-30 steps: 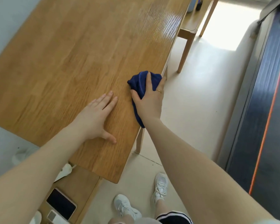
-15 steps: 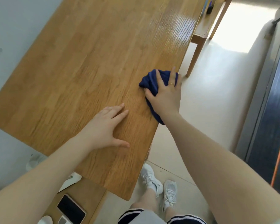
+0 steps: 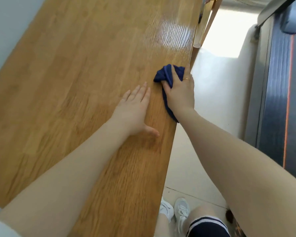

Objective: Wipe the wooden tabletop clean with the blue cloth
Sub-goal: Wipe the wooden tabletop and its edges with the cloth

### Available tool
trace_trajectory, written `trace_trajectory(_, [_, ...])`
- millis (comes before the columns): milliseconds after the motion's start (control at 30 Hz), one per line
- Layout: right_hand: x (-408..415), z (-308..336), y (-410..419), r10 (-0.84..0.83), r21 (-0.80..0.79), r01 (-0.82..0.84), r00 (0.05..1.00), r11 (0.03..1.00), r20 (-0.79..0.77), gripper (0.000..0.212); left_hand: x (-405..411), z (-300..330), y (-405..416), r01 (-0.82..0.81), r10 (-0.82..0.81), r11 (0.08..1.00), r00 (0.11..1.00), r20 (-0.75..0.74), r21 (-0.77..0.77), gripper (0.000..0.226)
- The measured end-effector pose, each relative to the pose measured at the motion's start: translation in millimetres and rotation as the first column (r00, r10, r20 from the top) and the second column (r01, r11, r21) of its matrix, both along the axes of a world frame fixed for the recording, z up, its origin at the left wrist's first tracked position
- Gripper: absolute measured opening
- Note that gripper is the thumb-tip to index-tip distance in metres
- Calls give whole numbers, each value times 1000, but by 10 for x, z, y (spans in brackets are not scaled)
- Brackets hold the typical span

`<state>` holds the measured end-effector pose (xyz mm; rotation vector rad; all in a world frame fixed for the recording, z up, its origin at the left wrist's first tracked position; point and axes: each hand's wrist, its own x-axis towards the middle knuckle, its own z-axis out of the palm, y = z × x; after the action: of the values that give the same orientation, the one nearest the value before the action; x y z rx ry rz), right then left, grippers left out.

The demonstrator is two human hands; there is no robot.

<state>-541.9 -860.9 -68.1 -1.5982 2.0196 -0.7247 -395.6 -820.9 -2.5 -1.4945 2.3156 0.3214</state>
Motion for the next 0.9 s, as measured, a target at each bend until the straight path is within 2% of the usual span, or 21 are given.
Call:
trace_trajectory(100, [14, -65, 13, -27, -34, 30, 997, 999, 71, 60, -28, -138, -87, 49, -48, 999, 999, 24, -10, 133])
trace_trajectory(200, [138, -79, 453, 7, -3, -7, 986, 1000, 169, 63, -6, -159, -63, 66, -67, 998, 998, 19, 24, 132])
trace_trajectory(300, [204, -48, 760, 63, -2, -64, 976, 998, 210, 64, 41, -117, -74, 61, -59, 997, 996, -64, 42, 135])
trace_trajectory(367, [155, -26, 650, 41, 2, -43, 976, 999, 215, 61, 58, -98, -90, 67, -62, 997, 993, -97, 45, 135])
trace_trajectory(500, [-128, 12, -133, -22, -19, 26, 983, 999, 181, 56, 20, -108, -117, 65, -64, 997, 997, -44, 34, 135])
trace_trajectory(633, [-332, -4, -705, -21, -25, 28, 971, 999, 238, 58, -21, -103, -155, -17, 22, 993, 999, -43, 120, 133])
trace_trajectory(733, [-294, -25, -472, 23, 19, -30, 963, 999, 270, 62, -74, -10, -142, -85, 97, 980, 993, -61, 181, 124])
trace_trajectory(833, [-203, -30, 87, 174, -3, -182, 934, 983, 313, 66, -212, 89, -214, -195, 203, 977, 975, -92, 88, 108])
trace_trajectory(900, [-240, -47, 201, 253, -29, -258, 908, 966, 335, 67, -355, 148, -334, -322, 323, 946, 940, -108, 24, 109])
